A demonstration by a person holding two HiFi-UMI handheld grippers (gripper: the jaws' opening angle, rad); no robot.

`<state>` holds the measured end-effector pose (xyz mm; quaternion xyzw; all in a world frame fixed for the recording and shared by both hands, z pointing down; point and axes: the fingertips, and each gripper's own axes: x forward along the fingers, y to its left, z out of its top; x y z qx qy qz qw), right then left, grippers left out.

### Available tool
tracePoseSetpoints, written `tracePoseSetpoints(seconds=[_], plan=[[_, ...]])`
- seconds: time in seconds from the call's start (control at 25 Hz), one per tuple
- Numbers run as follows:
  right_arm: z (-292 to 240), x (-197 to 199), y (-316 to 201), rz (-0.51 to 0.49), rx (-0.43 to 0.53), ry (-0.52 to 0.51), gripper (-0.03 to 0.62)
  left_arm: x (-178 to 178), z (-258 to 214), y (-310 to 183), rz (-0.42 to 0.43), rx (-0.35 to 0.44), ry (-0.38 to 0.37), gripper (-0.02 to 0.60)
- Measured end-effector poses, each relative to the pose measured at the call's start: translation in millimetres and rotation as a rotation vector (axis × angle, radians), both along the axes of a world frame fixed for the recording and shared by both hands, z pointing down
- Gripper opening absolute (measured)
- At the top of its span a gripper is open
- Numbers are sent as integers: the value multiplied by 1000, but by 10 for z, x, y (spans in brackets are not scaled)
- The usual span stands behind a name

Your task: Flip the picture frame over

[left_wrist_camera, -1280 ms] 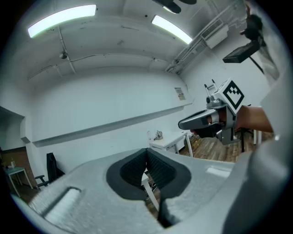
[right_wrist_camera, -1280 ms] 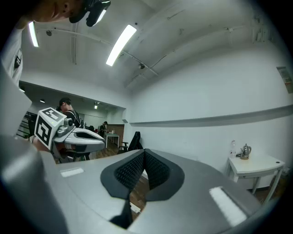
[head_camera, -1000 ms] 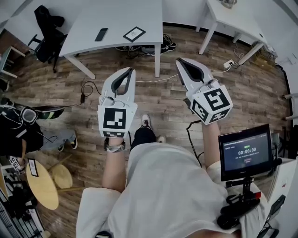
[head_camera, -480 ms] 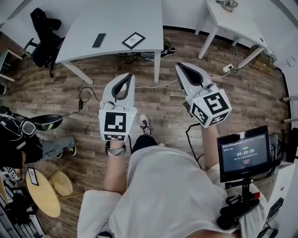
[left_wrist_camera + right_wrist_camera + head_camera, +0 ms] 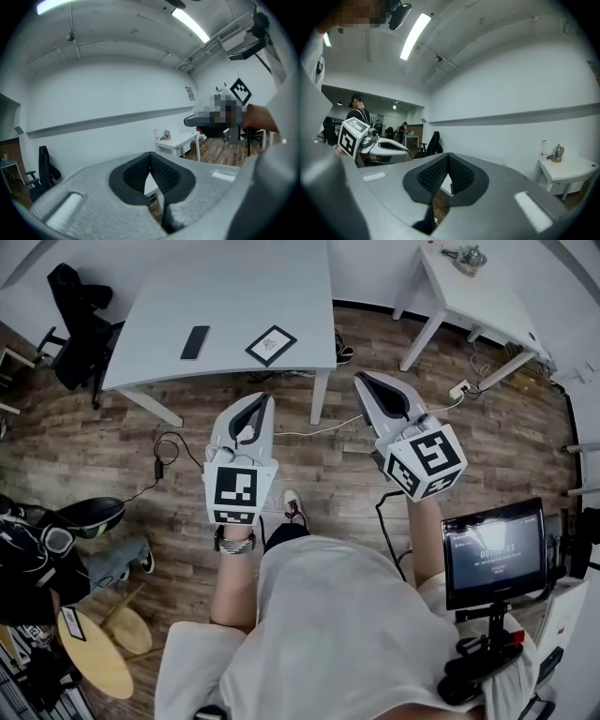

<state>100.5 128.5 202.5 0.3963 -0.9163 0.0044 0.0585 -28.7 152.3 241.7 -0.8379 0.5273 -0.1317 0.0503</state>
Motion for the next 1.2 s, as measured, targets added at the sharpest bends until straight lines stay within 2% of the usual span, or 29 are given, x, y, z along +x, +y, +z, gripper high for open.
tracePoseSetpoints(seconds=[0.32,0.6,1.04,1.2], plan=[[116,-380,-792,-8,-40,0,3,-326,120,-784,12,-42,-23,5],[401,-800,-1424,-6,-87,1,3,-695,599,-1431,40,-175,-71,5],[628,-782,-1522,44,-145,49,3,-591,915,-1622,134,-250,-158,5],[921,-849,-1777,44,-192,63,3,-602,1284,-1894,172,-308,-189,5]])
